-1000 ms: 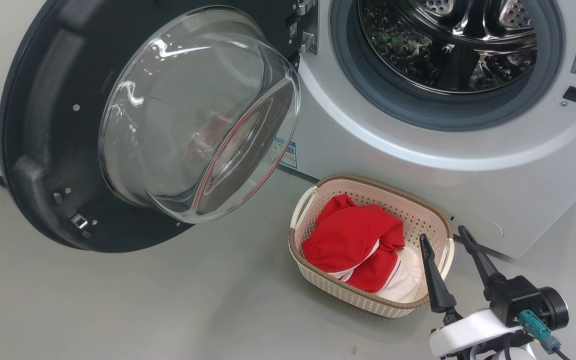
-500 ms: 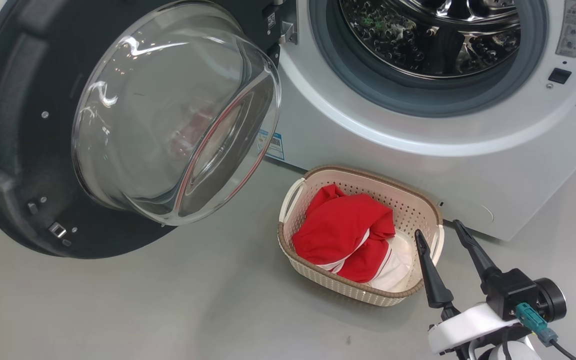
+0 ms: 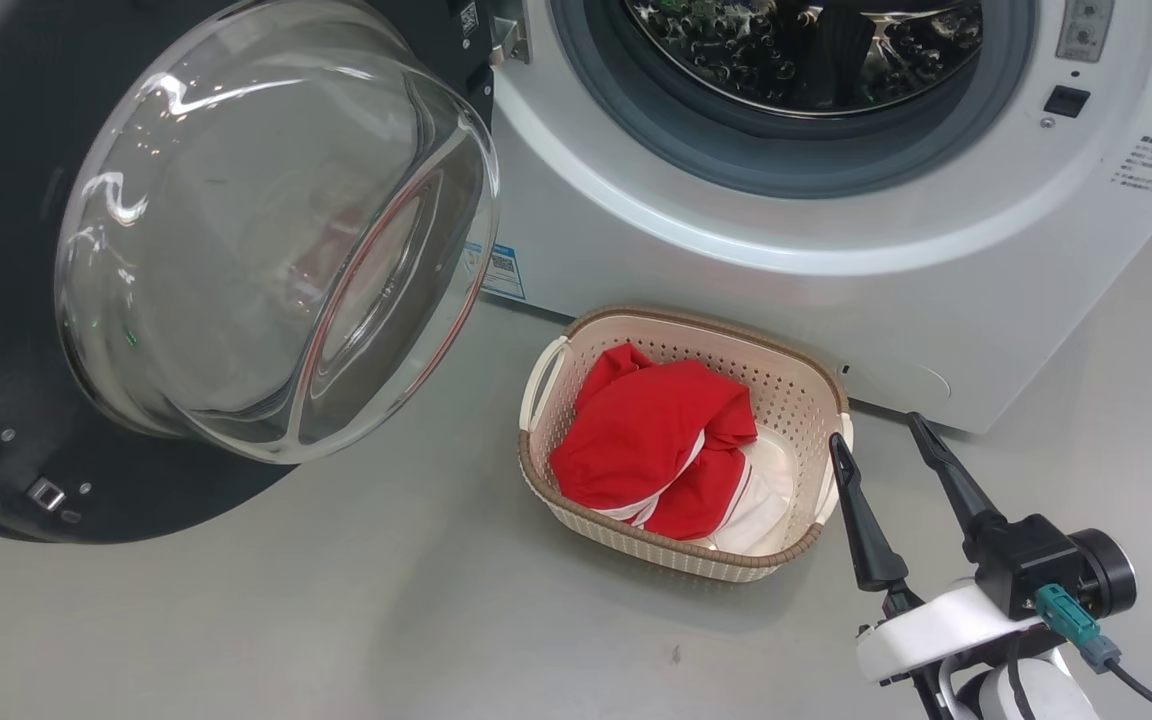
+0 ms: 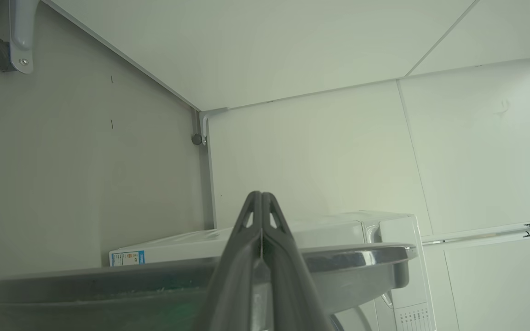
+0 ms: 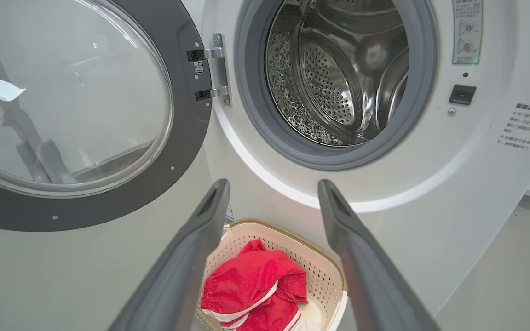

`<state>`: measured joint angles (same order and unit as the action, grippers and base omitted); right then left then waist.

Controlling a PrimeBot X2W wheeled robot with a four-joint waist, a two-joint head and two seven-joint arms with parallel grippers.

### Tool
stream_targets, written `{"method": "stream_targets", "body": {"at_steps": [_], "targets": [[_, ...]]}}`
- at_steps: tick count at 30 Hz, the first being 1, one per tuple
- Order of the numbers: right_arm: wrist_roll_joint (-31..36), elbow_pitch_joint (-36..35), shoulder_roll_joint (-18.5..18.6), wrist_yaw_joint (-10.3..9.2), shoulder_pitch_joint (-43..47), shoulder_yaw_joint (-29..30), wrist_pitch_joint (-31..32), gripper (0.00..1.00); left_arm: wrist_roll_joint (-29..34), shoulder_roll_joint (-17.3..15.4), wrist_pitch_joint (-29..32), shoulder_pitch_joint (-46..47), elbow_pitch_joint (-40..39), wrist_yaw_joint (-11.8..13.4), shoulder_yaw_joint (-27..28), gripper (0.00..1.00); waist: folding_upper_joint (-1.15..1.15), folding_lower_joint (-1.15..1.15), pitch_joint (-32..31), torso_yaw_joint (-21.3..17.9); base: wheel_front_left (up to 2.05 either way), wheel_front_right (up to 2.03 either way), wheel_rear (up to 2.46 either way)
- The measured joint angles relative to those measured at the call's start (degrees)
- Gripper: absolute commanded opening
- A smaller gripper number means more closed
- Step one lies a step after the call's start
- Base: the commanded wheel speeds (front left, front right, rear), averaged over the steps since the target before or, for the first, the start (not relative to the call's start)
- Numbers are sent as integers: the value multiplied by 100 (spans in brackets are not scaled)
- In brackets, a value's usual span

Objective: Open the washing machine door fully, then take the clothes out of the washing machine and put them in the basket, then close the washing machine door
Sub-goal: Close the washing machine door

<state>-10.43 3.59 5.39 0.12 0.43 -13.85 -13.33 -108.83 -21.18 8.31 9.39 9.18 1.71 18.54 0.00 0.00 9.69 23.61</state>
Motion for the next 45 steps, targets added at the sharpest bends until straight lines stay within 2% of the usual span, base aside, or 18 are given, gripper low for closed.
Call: {"method": "stream_targets", "body": {"at_steps": [13, 18, 30, 45], "targets": [[0, -1, 20, -3, -16, 75, -1, 100, 0, -16, 314, 253, 365, -174, -276, 0, 0, 0, 130, -115, 0, 0, 0], [0, -1, 21, -3, -29, 75, -1, 100, -20, -68, 547, 271, 397, -325, -337, 0, 0, 0, 142, -111, 0, 0, 0], [0, 2, 21, -3, -103, 80, -2, 100, -392, -181, 1360, 221, 364, -605, -409, 0, 0, 0, 154, -126, 0, 0, 0], [-1, 7, 20, -22, -114, 92, -10, 100, -801, -180, 2219, -109, -33, -757, -523, 0, 0, 0, 192, -167, 0, 0, 0]]}}
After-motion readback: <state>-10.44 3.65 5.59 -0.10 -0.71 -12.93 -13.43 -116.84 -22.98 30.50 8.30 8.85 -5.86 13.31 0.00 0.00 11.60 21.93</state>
